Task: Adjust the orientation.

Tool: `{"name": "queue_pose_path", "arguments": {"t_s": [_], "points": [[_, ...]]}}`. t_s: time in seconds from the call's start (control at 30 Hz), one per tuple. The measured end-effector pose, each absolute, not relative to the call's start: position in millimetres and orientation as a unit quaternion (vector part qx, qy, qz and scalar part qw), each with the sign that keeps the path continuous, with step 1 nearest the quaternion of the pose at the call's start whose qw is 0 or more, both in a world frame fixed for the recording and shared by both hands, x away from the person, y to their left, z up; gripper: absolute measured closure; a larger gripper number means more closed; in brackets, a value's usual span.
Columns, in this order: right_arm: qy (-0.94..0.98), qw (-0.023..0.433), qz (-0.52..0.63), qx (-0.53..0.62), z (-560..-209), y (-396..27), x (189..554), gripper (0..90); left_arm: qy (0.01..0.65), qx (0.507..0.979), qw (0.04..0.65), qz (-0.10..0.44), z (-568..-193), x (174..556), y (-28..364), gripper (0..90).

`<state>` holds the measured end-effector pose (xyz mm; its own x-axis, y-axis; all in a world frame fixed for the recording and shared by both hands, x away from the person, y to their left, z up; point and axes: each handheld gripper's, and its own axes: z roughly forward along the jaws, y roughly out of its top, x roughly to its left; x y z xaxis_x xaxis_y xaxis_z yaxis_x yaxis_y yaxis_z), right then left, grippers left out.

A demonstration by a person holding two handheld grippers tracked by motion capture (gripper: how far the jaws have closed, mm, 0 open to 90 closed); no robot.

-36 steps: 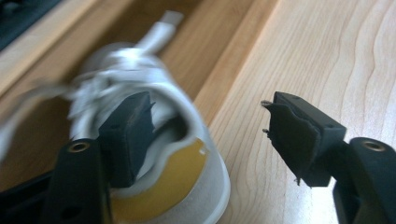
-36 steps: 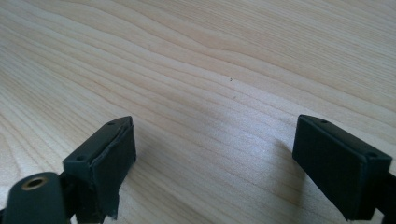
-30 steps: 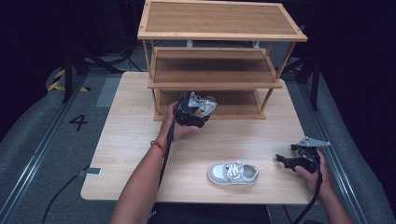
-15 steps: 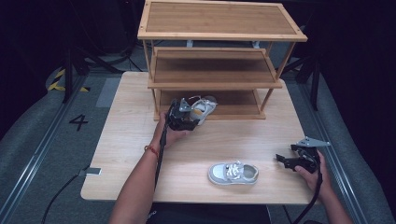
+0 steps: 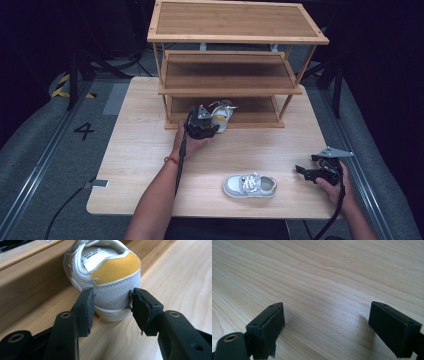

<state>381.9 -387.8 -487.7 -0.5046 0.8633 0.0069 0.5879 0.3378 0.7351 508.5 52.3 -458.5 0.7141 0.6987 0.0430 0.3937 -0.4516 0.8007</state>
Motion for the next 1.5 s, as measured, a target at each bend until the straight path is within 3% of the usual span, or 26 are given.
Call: {"name": "queue_pose_path", "arguments": {"t_s": [0.1,0.6,0.67,1.0,1.5], "points": [[0.794,0.197,0.350,0.457,-487.6,-387.8,381.8,13.7,0.339,0.827,0.407,0.188,-460.0,516.1,42.2,48.2],[0.794,0.197,0.350,0.457,-487.7,-387.8,381.8,13.7,0.352,0.833,0.374,0.205,-458.6,536.4,16.9,47.6],[0.794,0.197,0.350,0.457,-487.7,-387.8,381.7,13.7,0.343,0.839,0.371,0.200,-457.5,533.8,19.3,43.0],[0.794,0.197,0.350,0.457,-487.6,-387.8,381.7,13.7,0.276,0.881,0.340,0.179,-433.6,471.8,75.4,29.3],[0.794,0.197,0.350,0.457,-487.7,-387.8,381.9,13.6,0.266,0.892,0.313,0.186,-440.7,391.8,171.0,24.9]]}}
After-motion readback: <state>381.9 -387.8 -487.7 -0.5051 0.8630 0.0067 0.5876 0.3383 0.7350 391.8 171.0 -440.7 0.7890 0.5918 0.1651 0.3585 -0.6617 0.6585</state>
